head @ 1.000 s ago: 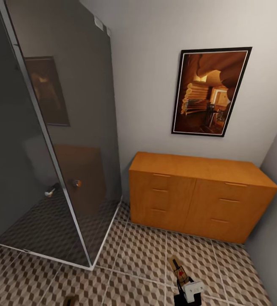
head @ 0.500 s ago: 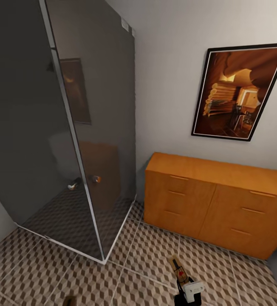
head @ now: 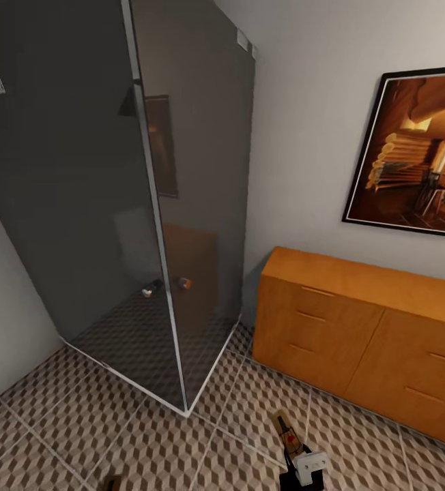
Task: Take the four mousetraps from the cabinet in the bathroom and place them on the bathroom floor. Make sure all four end up on the same floor surface, and ensure that at least two of them are either under or directly next to the same bathroom sink.
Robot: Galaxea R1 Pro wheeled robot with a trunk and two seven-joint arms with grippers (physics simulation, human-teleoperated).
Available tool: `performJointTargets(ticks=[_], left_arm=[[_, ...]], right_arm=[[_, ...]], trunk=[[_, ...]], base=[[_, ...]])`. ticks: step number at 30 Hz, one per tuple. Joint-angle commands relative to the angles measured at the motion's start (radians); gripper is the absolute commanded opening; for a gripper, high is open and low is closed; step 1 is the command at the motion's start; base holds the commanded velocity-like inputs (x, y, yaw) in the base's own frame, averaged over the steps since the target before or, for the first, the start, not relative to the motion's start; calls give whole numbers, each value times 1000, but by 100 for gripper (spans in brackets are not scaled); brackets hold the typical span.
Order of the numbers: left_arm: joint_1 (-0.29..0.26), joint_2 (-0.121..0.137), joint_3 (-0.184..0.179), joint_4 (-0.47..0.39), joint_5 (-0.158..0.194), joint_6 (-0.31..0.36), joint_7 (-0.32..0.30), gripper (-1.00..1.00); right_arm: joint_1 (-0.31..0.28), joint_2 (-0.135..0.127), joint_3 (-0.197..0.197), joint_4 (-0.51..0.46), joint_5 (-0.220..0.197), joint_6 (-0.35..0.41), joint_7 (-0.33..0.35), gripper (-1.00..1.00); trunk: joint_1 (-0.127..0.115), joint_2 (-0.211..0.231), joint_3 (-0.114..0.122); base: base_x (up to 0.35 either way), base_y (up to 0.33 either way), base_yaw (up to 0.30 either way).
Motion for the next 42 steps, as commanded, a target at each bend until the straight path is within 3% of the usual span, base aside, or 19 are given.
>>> performJointTargets(ticks=[1,42], left_arm=[[-1,0,-9,0,3,-1,9,-100],[-1,0,-9,0,3,-2,9,-100]], right_arm=[[-1,0,9,1,-5,-3,-6,-100],[-1,0,9,1,-5,-3,-6,-100]], trunk=[[1,-2,-2],[1,-2,-2]], base=[[0,0,255],[0,0,243]])
